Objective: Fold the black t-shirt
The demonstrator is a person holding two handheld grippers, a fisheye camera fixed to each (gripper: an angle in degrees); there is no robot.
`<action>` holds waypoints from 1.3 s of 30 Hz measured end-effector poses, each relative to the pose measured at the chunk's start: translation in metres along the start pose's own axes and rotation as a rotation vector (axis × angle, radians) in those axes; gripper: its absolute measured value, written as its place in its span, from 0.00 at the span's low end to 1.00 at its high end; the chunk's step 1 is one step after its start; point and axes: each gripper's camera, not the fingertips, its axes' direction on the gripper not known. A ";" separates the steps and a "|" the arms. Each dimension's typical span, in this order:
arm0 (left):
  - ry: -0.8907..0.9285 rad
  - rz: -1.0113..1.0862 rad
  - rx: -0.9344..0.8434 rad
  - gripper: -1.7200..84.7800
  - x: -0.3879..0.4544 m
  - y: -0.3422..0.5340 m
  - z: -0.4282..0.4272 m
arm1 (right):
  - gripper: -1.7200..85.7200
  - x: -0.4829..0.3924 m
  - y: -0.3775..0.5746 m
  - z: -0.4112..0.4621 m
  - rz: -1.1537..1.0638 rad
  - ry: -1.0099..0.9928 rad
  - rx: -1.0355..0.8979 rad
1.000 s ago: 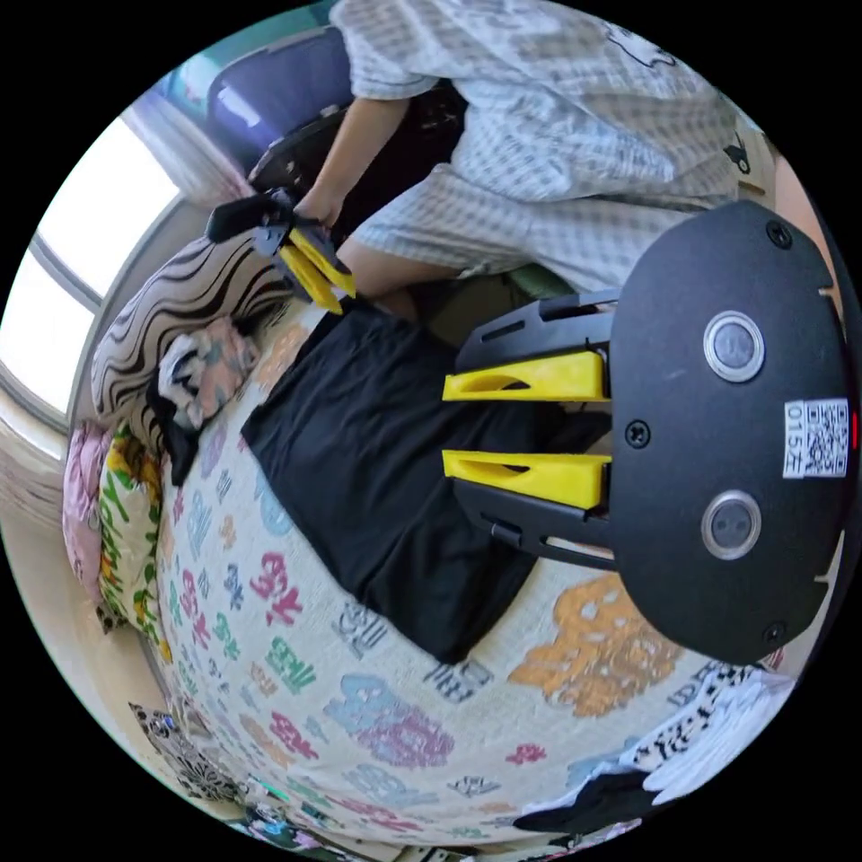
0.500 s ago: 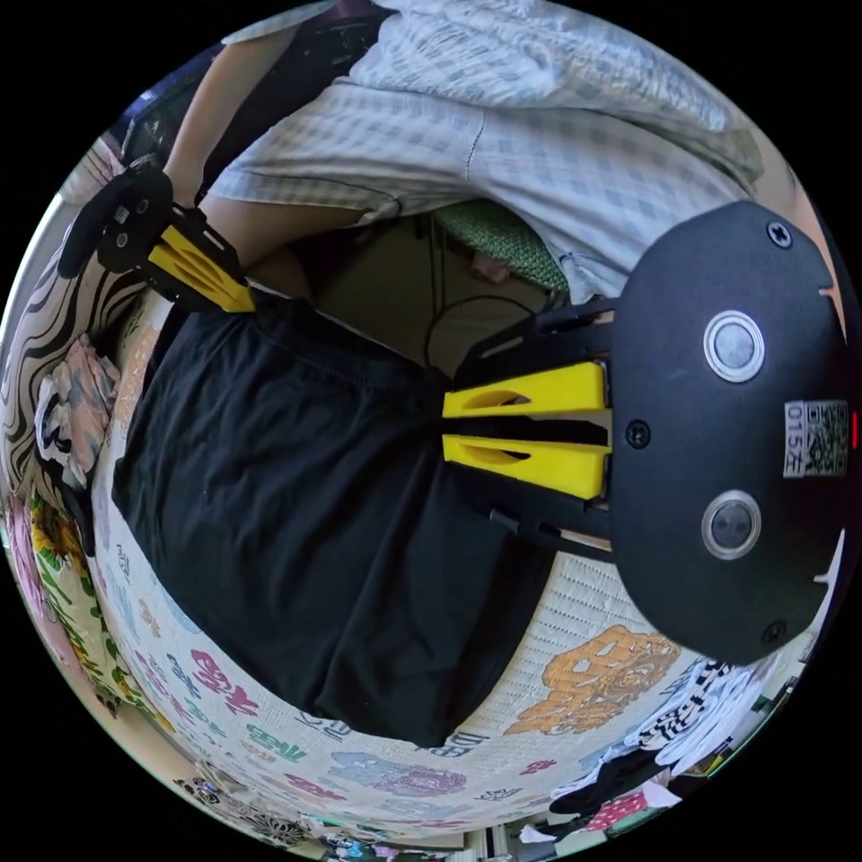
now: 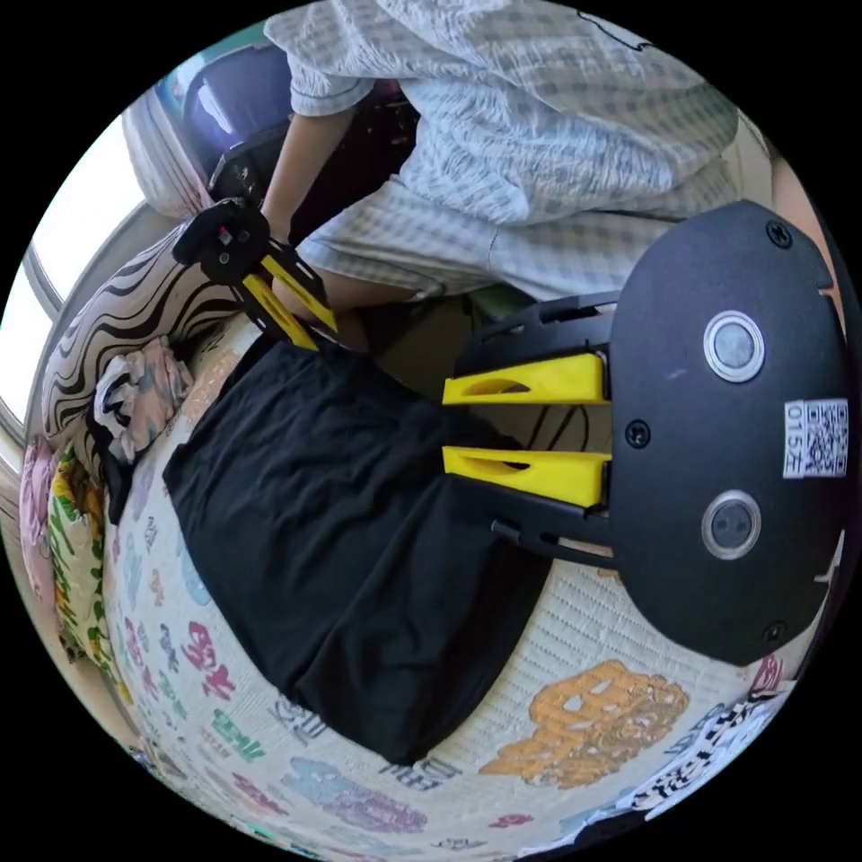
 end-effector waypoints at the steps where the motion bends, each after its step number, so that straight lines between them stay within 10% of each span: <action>1: 0.011 -0.001 -0.026 0.10 -0.002 0.001 0.012 | 0.10 -0.006 -0.005 0.008 -0.019 0.032 -0.038; 20: -0.232 -0.029 0.121 0.01 -0.053 0.019 -0.048 | 0.01 0.035 0.021 -0.121 0.191 0.067 0.128; 29: -0.615 -0.144 0.384 0.03 -0.254 -0.141 -0.187 | 0.03 0.250 -0.096 -0.300 0.391 0.447 0.268; 39: -0.207 -0.487 0.239 0.11 -0.297 0.069 -0.082 | 0.11 0.261 0.017 -0.208 0.537 0.005 0.208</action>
